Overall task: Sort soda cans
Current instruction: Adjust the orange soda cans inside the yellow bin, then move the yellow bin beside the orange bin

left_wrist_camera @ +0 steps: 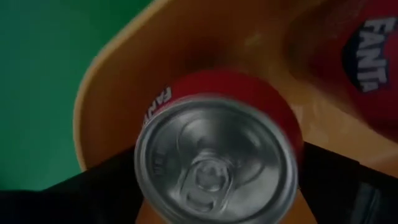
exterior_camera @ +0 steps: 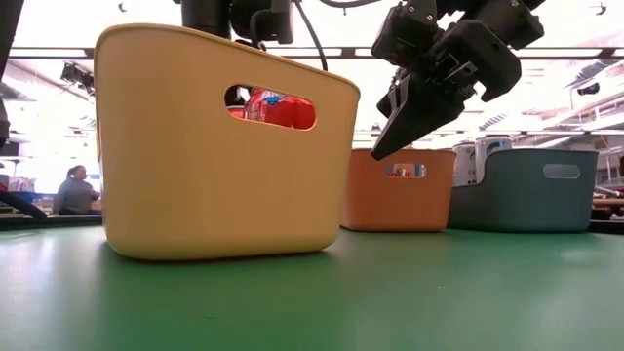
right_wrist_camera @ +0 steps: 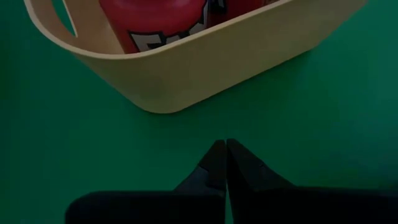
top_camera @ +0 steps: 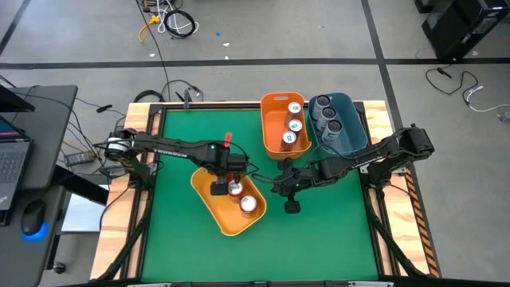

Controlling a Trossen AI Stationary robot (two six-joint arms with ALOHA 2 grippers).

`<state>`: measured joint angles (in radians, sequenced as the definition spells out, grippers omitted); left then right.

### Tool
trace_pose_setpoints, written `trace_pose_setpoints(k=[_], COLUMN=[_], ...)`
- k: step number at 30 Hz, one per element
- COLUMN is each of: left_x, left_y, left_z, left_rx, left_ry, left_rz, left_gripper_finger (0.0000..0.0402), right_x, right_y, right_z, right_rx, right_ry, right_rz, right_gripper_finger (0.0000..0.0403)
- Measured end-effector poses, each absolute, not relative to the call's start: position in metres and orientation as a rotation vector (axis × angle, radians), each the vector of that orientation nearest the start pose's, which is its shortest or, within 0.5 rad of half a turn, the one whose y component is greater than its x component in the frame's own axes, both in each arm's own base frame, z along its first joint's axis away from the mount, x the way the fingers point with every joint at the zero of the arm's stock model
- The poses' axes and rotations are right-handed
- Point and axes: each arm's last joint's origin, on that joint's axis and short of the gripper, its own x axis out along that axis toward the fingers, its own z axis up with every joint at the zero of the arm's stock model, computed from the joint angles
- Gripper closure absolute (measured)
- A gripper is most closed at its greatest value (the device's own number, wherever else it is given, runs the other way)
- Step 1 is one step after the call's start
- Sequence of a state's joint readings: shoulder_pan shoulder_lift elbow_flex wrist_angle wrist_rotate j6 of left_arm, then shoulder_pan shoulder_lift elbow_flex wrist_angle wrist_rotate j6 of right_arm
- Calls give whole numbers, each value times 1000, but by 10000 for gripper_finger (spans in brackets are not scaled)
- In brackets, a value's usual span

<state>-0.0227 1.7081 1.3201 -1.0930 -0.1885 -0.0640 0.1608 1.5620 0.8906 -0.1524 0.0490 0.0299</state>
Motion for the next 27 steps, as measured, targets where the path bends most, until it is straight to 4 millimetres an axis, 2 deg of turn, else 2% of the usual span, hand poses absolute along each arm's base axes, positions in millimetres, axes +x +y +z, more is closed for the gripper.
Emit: trace_pose_setpoints(k=[5,14,17,21,27], left_x=[312,309,303,285,249], left_y=[-2,-1,-3,-17,-42], left_z=[244,289,302,325,342], left_rx=[95,120,158,158,45], left_ry=[1510,1535,1564,1463,1273], left_rz=[194,216,286,317,319], left_gripper_finger=[49,51,70,131,281], right_x=[309,308,305,300,295], right_y=[49,49,48,47,46], right_z=[191,191,192,201,213], right_rx=[-58,-81,-95,-99,-120], right_ry=[821,823,840,831,796], right_rz=[93,103,108,110,121], right_gripper_finger=[403,403,403,403,403])
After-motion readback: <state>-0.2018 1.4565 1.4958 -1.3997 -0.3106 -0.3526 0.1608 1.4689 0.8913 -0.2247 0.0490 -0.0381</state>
